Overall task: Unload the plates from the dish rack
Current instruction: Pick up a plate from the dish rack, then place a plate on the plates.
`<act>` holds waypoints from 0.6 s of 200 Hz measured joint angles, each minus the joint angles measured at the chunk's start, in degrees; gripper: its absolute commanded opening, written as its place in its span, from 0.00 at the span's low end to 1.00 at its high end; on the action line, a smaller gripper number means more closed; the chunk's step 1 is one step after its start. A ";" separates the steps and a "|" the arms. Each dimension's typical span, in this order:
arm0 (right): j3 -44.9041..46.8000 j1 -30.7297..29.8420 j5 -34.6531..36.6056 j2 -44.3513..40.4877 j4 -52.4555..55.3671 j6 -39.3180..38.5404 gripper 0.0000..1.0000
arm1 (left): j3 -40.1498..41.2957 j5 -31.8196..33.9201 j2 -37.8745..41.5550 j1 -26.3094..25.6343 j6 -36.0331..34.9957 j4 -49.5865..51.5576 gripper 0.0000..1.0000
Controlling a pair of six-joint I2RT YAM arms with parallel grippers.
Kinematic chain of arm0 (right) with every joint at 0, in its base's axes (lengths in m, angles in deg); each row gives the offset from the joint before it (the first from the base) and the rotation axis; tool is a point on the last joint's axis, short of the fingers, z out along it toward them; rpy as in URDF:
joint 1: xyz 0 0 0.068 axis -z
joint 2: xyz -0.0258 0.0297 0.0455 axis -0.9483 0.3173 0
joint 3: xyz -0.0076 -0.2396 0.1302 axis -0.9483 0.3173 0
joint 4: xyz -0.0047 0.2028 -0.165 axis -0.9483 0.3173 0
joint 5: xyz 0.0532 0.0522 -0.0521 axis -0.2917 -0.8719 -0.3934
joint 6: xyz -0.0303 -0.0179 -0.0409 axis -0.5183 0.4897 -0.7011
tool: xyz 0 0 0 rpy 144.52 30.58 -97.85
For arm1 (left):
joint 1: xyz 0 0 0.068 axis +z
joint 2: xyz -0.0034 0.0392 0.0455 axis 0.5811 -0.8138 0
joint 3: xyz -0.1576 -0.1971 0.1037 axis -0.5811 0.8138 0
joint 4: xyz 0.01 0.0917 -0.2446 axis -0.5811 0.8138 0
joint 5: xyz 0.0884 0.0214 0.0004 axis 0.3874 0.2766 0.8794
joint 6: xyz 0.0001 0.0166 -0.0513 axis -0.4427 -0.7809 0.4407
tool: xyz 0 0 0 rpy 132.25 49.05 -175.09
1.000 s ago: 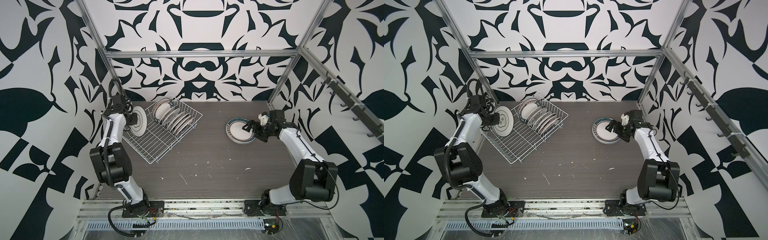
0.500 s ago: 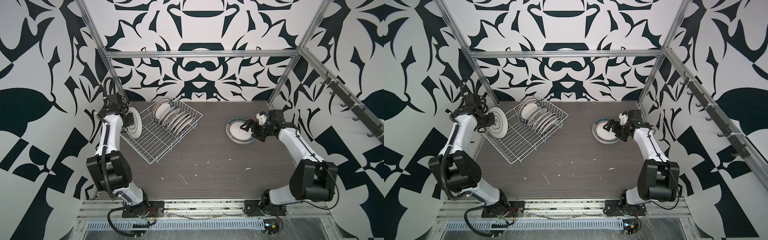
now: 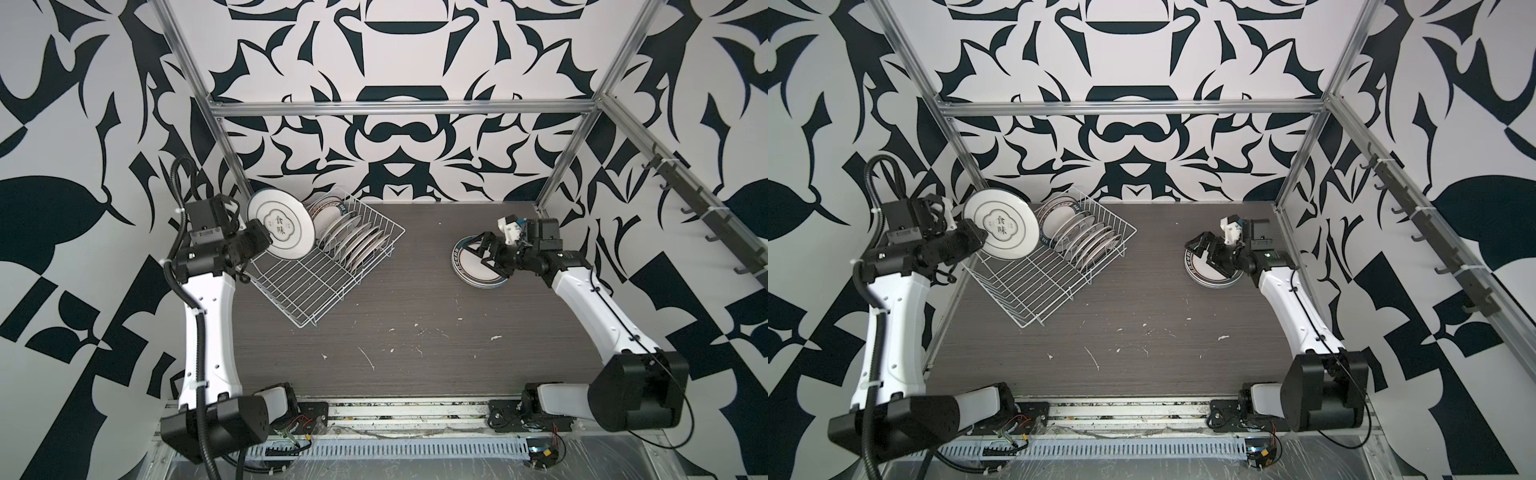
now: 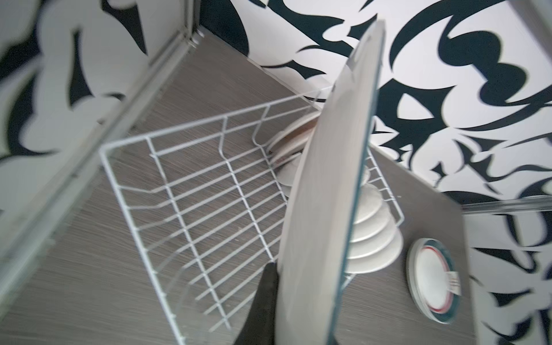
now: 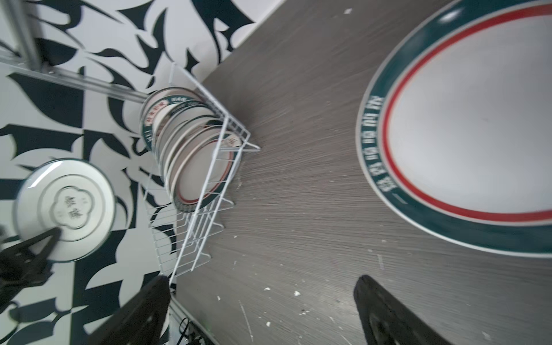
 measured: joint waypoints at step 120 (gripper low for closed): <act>-3.93 -29.18 -1.46 12.52 -26.40 23.21 0.85 | 24.63 -14.73 15.13 -9.97 29.59 -20.90 0.00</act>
